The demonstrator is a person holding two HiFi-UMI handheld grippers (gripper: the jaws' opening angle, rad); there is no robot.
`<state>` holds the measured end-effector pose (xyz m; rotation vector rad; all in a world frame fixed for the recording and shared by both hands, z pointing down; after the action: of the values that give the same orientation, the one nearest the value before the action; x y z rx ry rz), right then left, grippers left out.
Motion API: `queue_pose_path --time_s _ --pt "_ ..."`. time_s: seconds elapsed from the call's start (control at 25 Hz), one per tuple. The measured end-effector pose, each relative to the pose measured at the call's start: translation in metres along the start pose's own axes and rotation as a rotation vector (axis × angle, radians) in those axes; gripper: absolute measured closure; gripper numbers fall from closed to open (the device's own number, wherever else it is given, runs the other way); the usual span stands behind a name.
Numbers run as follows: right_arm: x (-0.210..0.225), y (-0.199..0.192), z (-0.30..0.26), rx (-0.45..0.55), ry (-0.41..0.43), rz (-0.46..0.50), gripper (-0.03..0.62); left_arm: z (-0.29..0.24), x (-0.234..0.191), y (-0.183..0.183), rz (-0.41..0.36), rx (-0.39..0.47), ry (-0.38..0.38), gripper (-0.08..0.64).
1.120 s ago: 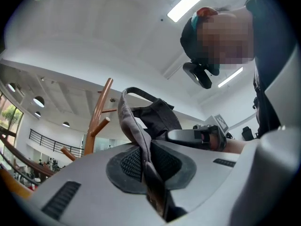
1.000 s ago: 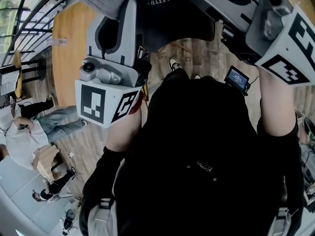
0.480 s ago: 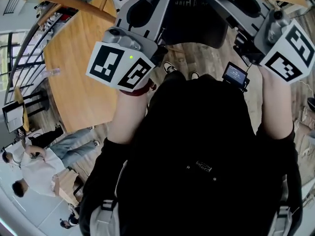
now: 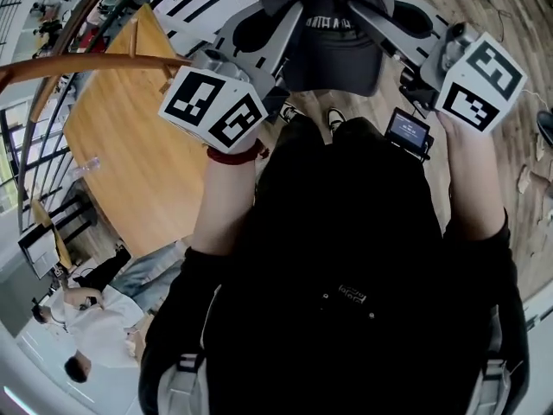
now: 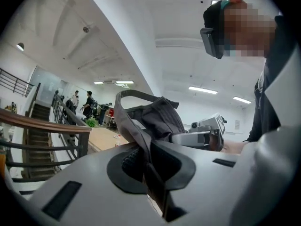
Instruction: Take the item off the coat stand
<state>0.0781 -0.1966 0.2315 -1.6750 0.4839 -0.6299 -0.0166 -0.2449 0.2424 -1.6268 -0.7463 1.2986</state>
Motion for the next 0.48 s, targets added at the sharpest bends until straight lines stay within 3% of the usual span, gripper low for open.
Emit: queue_pose_path --time_s 0.28,0.48 --pt "-0.023 -0.025 0.015 -0.086 0.004 -0.083 0.568 0.014 0.02 -0.033 0.076 -0.076 -0.008 0.543" --pt "0.01 -0.025 -0.028 -0.128 0.039 -0.115 0.566 0.002 -0.027 -0.021 0.105 -0.089 0.027 0.545"
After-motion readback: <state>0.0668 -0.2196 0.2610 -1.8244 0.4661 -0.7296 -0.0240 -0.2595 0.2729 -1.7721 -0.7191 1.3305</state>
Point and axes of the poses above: the fingertips, and each gripper's own axes: z backward along the fingers, x to its right, y out of its top, the point moved 3 cm from there along z, backward along the fingers, and after that the axes turned 9 degrees about z, right-handed, at the moved point
